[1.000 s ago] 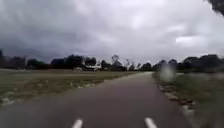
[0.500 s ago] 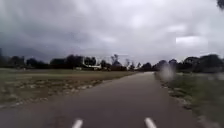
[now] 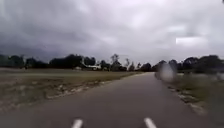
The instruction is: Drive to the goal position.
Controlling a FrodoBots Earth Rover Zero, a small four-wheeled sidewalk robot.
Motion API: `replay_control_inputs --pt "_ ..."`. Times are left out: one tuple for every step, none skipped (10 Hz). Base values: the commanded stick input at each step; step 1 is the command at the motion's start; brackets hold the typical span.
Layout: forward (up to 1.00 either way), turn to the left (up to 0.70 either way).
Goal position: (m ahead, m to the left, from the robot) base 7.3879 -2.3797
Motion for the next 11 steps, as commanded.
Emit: replay_control_inputs --pt "0.84 0.03" --pt "0.84 0.03" --pt "0.84 0.03" --pt "0.84 0.03" --pt "0.84 0.03" --pt "0.84 0.03" --pt "0.84 0.03" --pt "0.84 0.03" --pt "0.84 0.03" --pt "0.84 0.03" --pt "0.84 0.03"
